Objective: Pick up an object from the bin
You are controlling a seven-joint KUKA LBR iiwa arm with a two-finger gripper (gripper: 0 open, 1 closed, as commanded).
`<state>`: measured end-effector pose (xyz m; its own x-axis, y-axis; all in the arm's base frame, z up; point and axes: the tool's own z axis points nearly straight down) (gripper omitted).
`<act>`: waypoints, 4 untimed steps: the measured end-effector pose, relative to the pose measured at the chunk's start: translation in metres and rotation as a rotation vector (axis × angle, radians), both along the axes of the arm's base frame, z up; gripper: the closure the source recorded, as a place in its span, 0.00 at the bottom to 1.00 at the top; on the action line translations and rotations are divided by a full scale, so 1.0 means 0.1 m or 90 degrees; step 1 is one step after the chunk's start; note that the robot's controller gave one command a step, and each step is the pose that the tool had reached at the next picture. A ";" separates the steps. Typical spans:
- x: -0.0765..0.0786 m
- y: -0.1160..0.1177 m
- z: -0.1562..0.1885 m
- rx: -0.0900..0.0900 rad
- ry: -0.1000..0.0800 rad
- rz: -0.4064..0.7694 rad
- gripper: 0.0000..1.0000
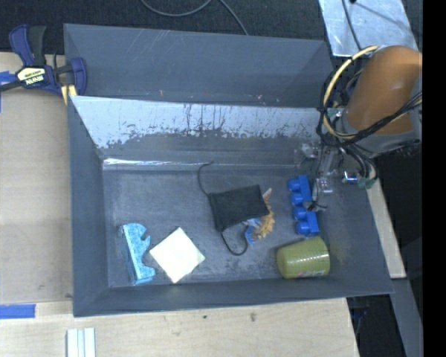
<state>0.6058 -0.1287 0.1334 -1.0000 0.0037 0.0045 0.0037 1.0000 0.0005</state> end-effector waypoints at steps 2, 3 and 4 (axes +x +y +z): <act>0.15 0.49 0.02 -0.001 -0.004 -0.024 0.00; 0.14 0.59 -0.24 0.000 -0.004 0.121 0.00; 0.13 0.59 -0.33 -0.001 -0.003 0.222 0.00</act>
Offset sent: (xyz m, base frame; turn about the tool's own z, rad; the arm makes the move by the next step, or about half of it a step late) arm 0.0185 0.0718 -0.0006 0.0445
